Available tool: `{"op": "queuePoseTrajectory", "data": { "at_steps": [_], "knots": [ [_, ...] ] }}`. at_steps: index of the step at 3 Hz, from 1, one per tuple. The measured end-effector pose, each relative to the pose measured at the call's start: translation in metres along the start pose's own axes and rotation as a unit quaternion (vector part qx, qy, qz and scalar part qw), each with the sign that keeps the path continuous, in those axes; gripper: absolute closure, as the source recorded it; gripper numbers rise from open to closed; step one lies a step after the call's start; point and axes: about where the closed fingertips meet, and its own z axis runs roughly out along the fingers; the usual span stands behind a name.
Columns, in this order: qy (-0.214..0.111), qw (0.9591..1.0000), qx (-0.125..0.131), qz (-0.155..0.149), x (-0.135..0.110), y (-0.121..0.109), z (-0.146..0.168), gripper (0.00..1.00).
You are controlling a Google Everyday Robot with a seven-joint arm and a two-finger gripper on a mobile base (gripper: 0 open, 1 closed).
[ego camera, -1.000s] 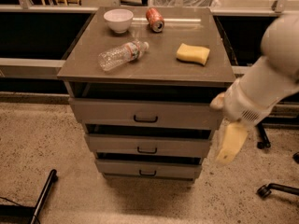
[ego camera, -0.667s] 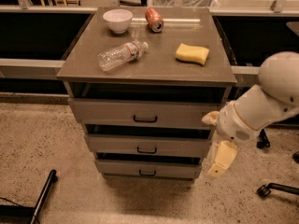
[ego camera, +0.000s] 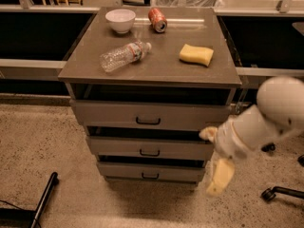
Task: Open bottom drawer
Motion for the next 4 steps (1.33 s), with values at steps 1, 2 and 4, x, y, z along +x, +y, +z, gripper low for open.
{"op": "queuePoseTrajectory", "data": {
  "at_steps": [1, 2, 4],
  "knots": [
    [-0.060, 0.9980, -0.017, 0.007, 0.040, 0.009, 0.083, 0.00],
    [-0.123, 0.9920, 0.003, -0.031, 0.052, -0.011, 0.115, 0.00],
    [-0.124, 0.9900, -0.005, -0.067, 0.068, -0.002, 0.162, 0.00]
  ]
}}
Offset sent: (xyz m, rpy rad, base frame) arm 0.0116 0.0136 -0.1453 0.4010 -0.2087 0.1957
